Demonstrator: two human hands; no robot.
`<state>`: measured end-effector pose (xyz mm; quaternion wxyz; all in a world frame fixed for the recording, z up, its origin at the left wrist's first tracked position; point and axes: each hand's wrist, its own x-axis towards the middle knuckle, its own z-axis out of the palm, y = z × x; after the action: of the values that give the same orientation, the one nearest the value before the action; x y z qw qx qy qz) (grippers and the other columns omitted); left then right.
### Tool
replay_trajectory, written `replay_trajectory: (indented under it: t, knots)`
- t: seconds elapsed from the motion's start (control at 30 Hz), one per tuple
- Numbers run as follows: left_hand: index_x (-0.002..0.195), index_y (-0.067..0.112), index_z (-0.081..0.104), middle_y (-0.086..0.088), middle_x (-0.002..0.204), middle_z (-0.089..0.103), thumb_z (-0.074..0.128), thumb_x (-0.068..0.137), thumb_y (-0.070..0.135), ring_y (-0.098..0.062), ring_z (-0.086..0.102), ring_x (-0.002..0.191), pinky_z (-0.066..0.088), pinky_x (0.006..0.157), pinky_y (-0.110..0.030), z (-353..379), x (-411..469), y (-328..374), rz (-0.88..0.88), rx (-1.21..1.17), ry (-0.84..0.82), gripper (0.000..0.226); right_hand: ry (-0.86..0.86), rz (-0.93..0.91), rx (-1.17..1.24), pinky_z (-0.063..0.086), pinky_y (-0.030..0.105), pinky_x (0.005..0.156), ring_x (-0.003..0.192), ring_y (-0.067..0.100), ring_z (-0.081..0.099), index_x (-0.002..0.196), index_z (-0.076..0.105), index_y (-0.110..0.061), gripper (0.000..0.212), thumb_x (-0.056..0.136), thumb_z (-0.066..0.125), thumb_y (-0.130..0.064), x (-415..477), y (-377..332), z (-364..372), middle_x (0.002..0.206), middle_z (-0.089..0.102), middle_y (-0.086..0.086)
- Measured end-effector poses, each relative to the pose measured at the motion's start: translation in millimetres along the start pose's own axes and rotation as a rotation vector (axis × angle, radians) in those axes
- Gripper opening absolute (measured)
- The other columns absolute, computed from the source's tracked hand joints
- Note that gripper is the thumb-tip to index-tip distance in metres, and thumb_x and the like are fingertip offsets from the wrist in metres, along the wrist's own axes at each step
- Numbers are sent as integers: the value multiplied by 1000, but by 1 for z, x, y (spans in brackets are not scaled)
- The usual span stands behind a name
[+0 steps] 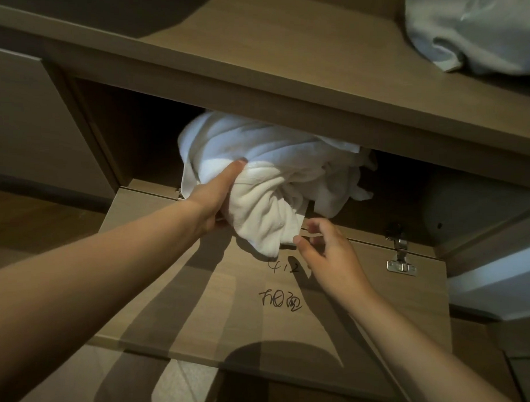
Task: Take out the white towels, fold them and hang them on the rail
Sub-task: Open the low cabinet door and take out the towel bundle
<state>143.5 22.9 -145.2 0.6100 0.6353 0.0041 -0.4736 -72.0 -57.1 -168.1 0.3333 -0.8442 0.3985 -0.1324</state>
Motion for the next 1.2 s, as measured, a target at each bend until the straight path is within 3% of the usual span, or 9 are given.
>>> replay_trajectory:
  t: [0.1,0.2,0.3,0.43,0.57,0.67,0.73,1.0,1.2]
  knots:
    - [137,16,46,-12,125,64,81,68,54,-24,67,96,60,74,-38,17,-17,-18,-11,-85,-62,87,68,-13,79,54,38,89,109,10,56,140,40,-25,50,96,51,-45,3,1,-3,134,53,-2]
    - [133,15,50,-9,109,66,74,77,51,-22,62,82,56,60,-29,35,-44,-46,-77,9,-138,70,183,11,208,51,41,94,111,13,57,146,33,-20,60,96,45,-50,2,3,-9,139,50,7]
    - [119,10,56,-10,104,63,68,84,49,-24,62,79,57,70,-34,30,-63,-51,-55,166,-175,54,210,91,253,47,45,102,123,16,52,149,28,-25,77,86,34,-68,-4,9,-17,144,46,3]
    - [74,4,63,0,63,59,64,86,48,-13,53,56,46,62,-31,3,-72,-39,445,573,40,45,197,141,313,44,49,105,126,19,50,148,30,-23,63,96,39,-56,-7,16,-26,132,48,-6]
    - [85,20,59,9,79,55,69,79,49,-8,52,71,44,61,-24,-20,-61,-19,939,717,341,31,195,127,281,42,43,106,123,14,50,146,34,-23,57,98,43,-51,-3,7,-29,141,48,3]
    - [130,22,46,1,126,51,72,71,64,-19,51,116,49,94,-37,-25,-36,-8,800,788,294,77,176,90,283,38,38,108,127,15,46,147,35,-22,59,97,46,-51,7,-9,-31,145,44,3]
    - [145,24,32,-3,142,43,67,65,75,-25,47,126,46,101,-47,-22,-22,-1,648,787,138,100,149,101,323,33,33,109,135,18,40,150,29,-24,65,95,47,-55,15,-18,-29,151,39,1]
    - [147,37,20,-2,139,47,67,66,74,-24,55,117,51,96,-41,-13,-13,-1,556,680,-68,100,86,266,471,28,32,102,141,27,34,155,9,-29,91,85,49,-71,39,-36,-19,156,32,2]
    - [141,38,22,-2,117,55,72,72,63,-22,60,100,50,73,-27,15,-42,-36,583,628,-37,89,169,259,443,36,32,92,115,18,52,146,28,-33,75,85,51,-69,34,-14,-36,118,53,-18]
